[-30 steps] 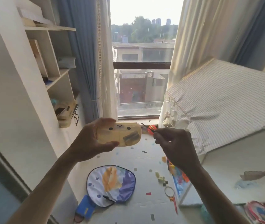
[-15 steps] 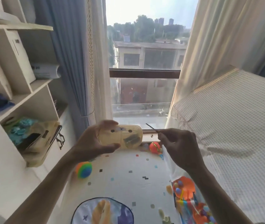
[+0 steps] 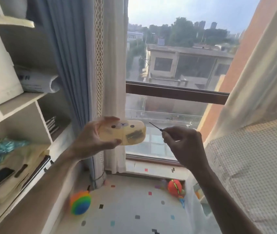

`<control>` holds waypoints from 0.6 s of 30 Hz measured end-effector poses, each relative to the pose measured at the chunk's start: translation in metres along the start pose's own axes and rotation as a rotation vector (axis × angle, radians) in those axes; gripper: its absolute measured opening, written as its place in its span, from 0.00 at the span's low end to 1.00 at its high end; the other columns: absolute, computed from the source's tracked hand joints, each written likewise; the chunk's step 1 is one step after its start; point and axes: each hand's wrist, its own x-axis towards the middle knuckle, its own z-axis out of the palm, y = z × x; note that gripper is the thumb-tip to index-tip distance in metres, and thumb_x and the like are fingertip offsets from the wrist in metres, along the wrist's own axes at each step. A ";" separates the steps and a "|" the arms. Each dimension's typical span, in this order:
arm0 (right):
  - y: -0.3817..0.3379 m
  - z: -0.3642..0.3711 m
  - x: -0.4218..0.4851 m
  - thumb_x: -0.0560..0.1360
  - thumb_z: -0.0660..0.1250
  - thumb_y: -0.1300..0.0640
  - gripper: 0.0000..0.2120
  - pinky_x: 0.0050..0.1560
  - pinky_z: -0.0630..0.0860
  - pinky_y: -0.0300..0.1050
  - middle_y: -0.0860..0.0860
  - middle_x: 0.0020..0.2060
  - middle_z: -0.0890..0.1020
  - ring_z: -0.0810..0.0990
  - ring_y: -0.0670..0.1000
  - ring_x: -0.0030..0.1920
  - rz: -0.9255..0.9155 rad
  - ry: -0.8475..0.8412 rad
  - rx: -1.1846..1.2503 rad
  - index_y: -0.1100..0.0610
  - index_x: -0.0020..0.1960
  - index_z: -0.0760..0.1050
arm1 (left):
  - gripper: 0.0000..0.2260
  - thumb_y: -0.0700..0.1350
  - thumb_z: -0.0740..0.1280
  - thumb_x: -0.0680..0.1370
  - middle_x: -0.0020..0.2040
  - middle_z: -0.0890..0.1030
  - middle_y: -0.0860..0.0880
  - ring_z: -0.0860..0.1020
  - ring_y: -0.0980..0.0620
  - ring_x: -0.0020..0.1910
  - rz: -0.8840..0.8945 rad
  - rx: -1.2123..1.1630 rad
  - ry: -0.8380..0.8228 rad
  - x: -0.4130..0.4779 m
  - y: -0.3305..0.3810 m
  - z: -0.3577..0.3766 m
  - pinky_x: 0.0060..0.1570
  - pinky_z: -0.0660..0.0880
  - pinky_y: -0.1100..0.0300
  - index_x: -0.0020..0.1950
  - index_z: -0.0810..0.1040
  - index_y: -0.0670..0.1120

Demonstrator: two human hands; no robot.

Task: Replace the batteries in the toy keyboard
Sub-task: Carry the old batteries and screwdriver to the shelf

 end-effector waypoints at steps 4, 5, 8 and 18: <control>0.027 0.047 0.089 0.75 0.76 0.60 0.05 0.50 0.85 0.45 0.39 0.38 0.88 0.88 0.39 0.40 -0.048 -0.025 0.067 0.52 0.47 0.89 | 0.36 0.56 0.80 0.62 0.59 0.85 0.53 0.84 0.58 0.57 -0.029 0.025 0.064 0.069 -0.040 -0.020 0.52 0.80 0.65 0.68 0.78 0.49; 0.032 0.062 0.111 0.75 0.76 0.60 0.05 0.50 0.85 0.44 0.38 0.37 0.88 0.88 0.39 0.40 -0.054 -0.038 0.078 0.51 0.47 0.89 | 0.35 0.56 0.80 0.62 0.58 0.85 0.54 0.84 0.57 0.57 -0.037 0.031 0.083 0.085 -0.052 -0.028 0.52 0.81 0.64 0.68 0.78 0.51; 0.040 0.118 0.178 0.75 0.77 0.60 0.06 0.49 0.85 0.42 0.37 0.36 0.87 0.88 0.39 0.40 -0.095 -0.085 0.113 0.50 0.47 0.89 | 0.34 0.53 0.81 0.62 0.59 0.85 0.55 0.84 0.55 0.56 -0.045 0.048 0.157 0.129 -0.086 -0.061 0.52 0.80 0.65 0.67 0.78 0.52; -0.012 0.320 0.370 0.75 0.78 0.61 0.06 0.48 0.86 0.47 0.42 0.38 0.89 0.89 0.43 0.40 -0.268 -0.346 0.341 0.52 0.49 0.89 | 0.33 0.55 0.82 0.63 0.61 0.84 0.53 0.83 0.50 0.58 -0.223 0.215 0.490 0.193 -0.173 -0.217 0.56 0.83 0.50 0.67 0.77 0.59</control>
